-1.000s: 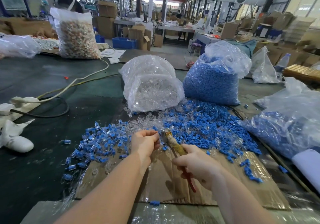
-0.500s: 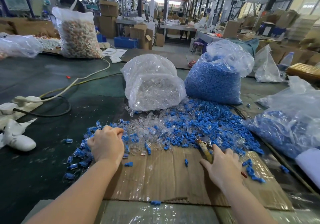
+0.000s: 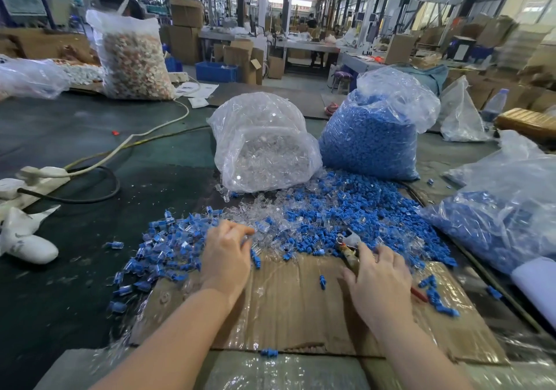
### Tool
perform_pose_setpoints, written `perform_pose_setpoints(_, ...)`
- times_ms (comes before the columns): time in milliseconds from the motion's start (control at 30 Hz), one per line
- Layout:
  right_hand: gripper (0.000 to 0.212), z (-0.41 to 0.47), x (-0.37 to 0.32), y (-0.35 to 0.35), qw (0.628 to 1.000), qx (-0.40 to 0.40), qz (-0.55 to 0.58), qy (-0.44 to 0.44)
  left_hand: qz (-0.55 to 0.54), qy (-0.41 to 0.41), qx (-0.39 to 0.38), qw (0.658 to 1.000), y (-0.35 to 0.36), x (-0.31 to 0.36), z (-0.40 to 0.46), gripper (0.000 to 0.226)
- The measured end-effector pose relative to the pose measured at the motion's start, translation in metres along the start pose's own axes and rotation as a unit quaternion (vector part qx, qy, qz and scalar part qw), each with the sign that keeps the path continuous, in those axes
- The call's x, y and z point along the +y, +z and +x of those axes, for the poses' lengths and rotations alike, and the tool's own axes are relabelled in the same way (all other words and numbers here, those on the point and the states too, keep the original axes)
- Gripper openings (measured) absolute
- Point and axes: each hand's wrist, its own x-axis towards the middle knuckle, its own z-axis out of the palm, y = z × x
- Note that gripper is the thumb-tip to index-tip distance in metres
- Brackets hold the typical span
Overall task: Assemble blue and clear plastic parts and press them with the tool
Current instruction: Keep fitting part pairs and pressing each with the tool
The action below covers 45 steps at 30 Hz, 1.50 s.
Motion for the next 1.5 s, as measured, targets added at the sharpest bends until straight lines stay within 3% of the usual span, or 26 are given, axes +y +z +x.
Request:
perform_pose_setpoints(67, 0.048, -0.006, -0.012, 0.0, 0.995, 0.037, 0.061, -0.064, -0.036, 0.032, -0.051, 0.998, 0.013, 0.012, -0.006, 0.019)
perform_pose_setpoints(200, 0.024, -0.017, -0.032, 0.008, 0.987, 0.014, 0.117, -0.113, -0.032, 0.081, -0.121, 0.989, 0.033, 0.026, -0.018, 0.026)
perform_pose_setpoints(300, 0.017, -0.013, -0.037, 0.014, 0.986, 0.018, 0.123, -0.109, 0.048, 0.111, -0.157, 0.98, 0.045, 0.029, -0.022, 0.044)
perform_pose_setpoints(400, 0.023, -0.009, -0.045, 0.019, 0.98, 0.036, 0.161, -0.109, 0.115, 0.128, -0.178, 0.969, 0.05, 0.029, -0.024, 0.06)
perform_pose_setpoints(767, 0.016, -0.014, -0.057, 0.028, 0.95, 0.076, 0.298, -0.053, -0.035, 0.103, -0.077, 0.991, 0.05, 0.024, -0.033, 0.019)
perform_pose_setpoints(1000, 0.016, -0.015, -0.057, 0.027, 0.946, 0.075, 0.314, -0.036, -0.053, 0.072, -0.074, 0.993, 0.047, 0.023, -0.035, 0.031)
perform_pose_setpoints(1233, 0.012, -0.016, -0.055, 0.027, 0.939, 0.079, 0.333, -0.041, -0.062, 0.083, -0.063, 0.993, 0.043, 0.025, -0.037, 0.012)
perform_pose_setpoints(1500, 0.013, -0.018, -0.055, 0.024, 0.935, 0.082, 0.341, -0.048, -0.069, 0.093, -0.08, 0.99, 0.042, 0.025, -0.038, 0.022)
